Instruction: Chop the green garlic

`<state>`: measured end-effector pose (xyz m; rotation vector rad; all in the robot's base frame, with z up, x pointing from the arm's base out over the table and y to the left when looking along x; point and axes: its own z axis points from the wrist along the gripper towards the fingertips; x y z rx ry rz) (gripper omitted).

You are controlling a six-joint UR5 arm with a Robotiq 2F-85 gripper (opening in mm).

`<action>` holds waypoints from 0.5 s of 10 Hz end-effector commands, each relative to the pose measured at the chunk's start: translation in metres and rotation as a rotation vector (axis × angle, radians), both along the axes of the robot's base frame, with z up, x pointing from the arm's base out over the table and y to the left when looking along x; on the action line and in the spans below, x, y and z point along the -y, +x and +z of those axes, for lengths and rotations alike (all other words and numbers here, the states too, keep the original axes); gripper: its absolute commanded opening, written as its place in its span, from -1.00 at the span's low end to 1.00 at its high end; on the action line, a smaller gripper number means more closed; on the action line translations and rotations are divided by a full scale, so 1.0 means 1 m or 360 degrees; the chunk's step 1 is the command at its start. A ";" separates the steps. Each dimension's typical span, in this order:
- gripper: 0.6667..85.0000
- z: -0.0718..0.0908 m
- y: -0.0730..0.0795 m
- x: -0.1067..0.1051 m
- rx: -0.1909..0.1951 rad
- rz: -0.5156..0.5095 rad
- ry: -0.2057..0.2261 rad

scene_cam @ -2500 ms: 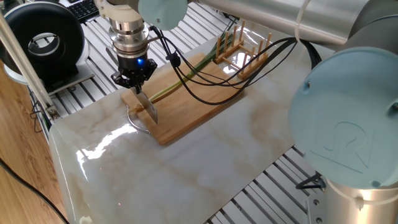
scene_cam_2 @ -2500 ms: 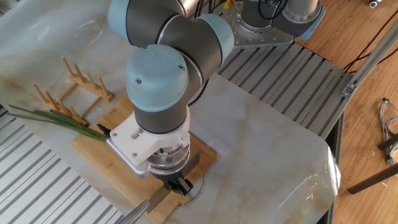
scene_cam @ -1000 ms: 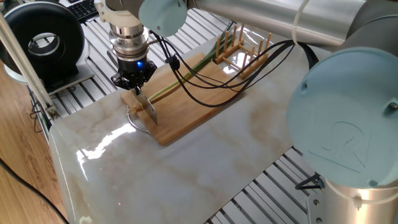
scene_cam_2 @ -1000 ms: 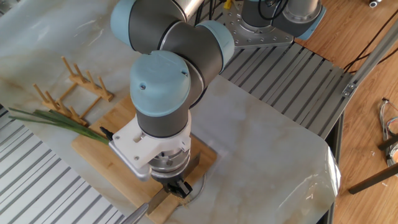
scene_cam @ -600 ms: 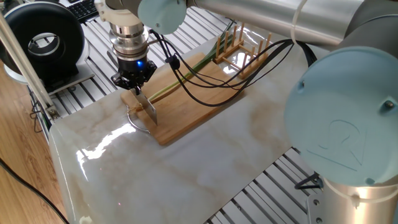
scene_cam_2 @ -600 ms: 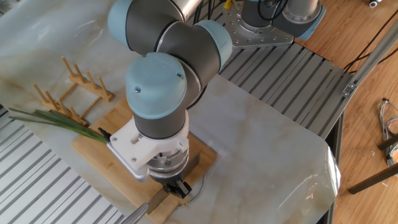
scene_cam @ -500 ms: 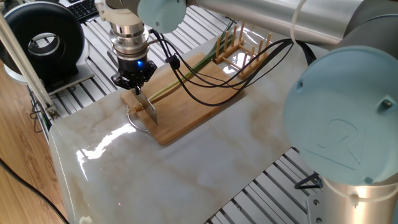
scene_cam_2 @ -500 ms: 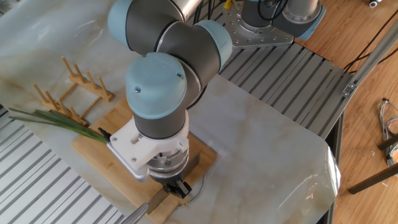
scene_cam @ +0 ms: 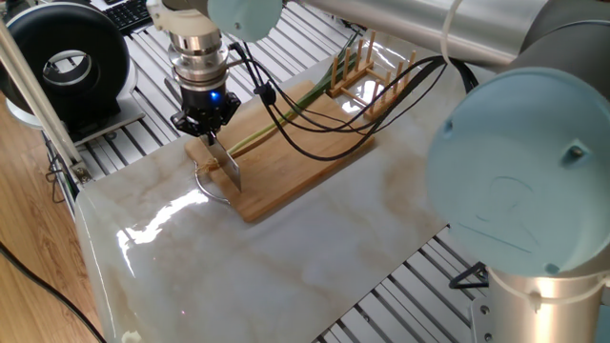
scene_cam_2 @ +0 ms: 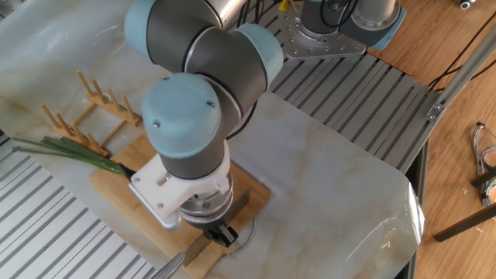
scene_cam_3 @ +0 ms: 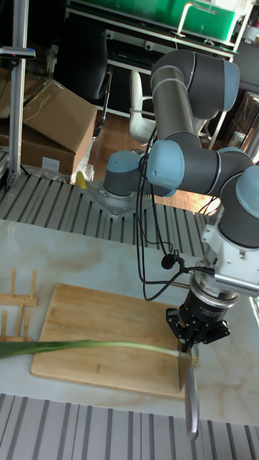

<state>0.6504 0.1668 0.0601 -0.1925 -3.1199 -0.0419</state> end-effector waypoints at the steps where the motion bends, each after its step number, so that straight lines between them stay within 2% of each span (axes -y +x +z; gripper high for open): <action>1: -0.98 -0.007 0.004 -0.012 -0.0007 -0.0034 0.0008; 3: -0.98 0.005 -0.001 -0.007 -0.0051 -0.0014 0.0018; 5: -0.98 0.018 -0.005 -0.005 -0.0067 -0.0003 0.0023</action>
